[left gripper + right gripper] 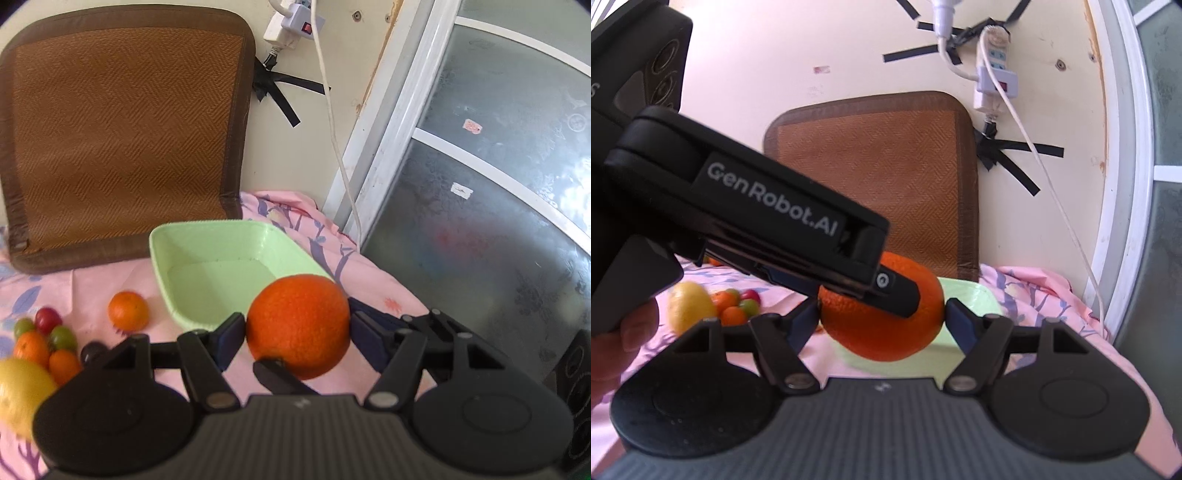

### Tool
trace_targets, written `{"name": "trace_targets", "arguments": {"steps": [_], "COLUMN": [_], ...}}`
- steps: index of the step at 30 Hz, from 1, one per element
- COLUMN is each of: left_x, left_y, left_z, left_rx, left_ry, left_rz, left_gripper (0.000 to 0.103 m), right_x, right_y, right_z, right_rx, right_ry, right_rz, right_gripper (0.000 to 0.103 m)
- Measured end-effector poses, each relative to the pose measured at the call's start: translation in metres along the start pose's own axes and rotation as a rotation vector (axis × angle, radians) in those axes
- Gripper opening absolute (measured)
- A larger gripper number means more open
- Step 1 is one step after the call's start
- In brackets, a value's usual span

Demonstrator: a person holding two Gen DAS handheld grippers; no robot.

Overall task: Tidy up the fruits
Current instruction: 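Carry the orange over the green bowl and open the left tool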

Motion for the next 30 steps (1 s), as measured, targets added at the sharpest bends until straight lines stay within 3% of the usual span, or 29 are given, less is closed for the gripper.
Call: {"name": "trace_targets", "arguments": {"steps": [11, 16, 18, 19, 20, 23, 26, 29, 30], "left_x": [0.053, 0.062, 0.062, 0.062, 0.062, 0.059, 0.055, 0.053, 0.052], "left_y": [0.083, 0.096, 0.096, 0.096, 0.097, 0.101, 0.105, 0.105, 0.104], "left_z": [-0.042, -0.059, -0.062, -0.062, -0.062, -0.061, -0.061, -0.057, -0.056], "left_rx": [0.093, 0.134, 0.144, 0.143, 0.141, 0.131, 0.137, 0.142, 0.141], "left_ry": [-0.027, -0.019, -0.006, -0.003, -0.004, -0.037, -0.043, -0.024, -0.033], "left_rz": [-0.052, -0.053, -0.052, -0.053, -0.053, -0.067, -0.091, -0.094, -0.095], "left_gripper": [0.064, 0.064, 0.064, 0.065, 0.066, 0.084, 0.084, 0.067, 0.067], "right_x": [0.031, 0.028, 0.025, 0.024, 0.022, 0.023, 0.023, 0.015, 0.012], "right_y": [0.036, 0.044, 0.043, 0.043, 0.044, 0.051, 0.046, 0.039, 0.037], "right_z": [-0.083, -0.109, -0.114, -0.116, -0.117, -0.117, -0.108, -0.095, -0.093], "right_rx": [0.054, 0.082, 0.118, 0.138, 0.155, 0.2, 0.244, 0.272, 0.263], "right_ry": [-0.072, -0.105, -0.109, -0.124, -0.147, -0.197, -0.277, -0.365, -0.4], "right_rz": [-0.101, -0.162, -0.172, -0.18, -0.191, -0.224, -0.219, -0.249, -0.264], "right_gripper": [0.077, 0.077, 0.081, 0.087, 0.093, 0.094, 0.095, 0.094, 0.094]}}
Point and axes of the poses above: each gripper's, at about its wrist camera, not at the fingertips, and x roughly against the way its jaws point, z to its right, y to its underside, the point moved 8 cm from there along -x, roughly the way its jaws point, and after that the axes turned 3 degrees about -y, right-handed, at the moved point
